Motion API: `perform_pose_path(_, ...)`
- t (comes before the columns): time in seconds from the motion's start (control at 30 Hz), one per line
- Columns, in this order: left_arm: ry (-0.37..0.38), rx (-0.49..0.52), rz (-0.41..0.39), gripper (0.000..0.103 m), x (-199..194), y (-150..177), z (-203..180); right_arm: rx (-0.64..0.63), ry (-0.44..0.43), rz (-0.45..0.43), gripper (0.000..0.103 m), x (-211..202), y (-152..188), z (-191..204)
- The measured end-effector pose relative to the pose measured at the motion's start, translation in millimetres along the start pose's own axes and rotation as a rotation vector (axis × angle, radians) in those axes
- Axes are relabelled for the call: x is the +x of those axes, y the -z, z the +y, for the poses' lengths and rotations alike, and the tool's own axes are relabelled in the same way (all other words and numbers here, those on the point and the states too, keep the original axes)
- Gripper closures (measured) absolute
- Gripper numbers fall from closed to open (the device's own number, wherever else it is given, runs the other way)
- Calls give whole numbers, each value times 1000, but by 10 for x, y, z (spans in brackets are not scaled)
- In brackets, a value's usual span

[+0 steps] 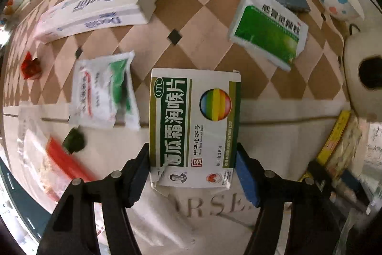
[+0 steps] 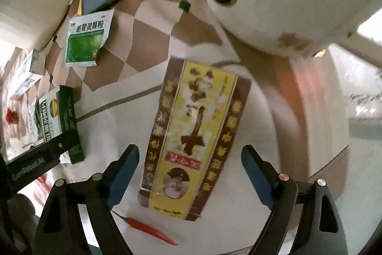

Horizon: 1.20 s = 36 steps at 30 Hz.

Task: Collect trash
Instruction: 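Carry both boxes from the counter toward the floor trash bin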

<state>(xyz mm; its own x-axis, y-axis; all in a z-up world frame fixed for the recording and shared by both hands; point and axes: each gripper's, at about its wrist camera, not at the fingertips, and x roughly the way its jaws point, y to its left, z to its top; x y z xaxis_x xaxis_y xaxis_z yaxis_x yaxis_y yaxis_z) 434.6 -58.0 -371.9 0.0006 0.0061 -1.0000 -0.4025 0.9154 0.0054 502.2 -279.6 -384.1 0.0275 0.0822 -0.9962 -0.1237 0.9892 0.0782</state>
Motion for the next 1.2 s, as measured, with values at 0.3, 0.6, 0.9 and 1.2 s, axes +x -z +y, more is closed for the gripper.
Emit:
perform_pose_path(0.3, -6, 8, -2, 39, 159, 175, -34, -289, 125, -79, 36, -37, 50, 143)
perform_pose_path(0.6, -12, -4, -34, 39, 28, 294, 169, -235, 138, -51, 36, 141, 81, 165)
perform_pose_path(0.9, -60, -1, -249, 39, -581, 383, 263, -258, 127, -132, 39, -33, 66, 531)
perform_pose_path(1.2, -79, -98, -457, 39, -1337, 771, 1033, -311, 44, -253, 39, -834, 434, 941)
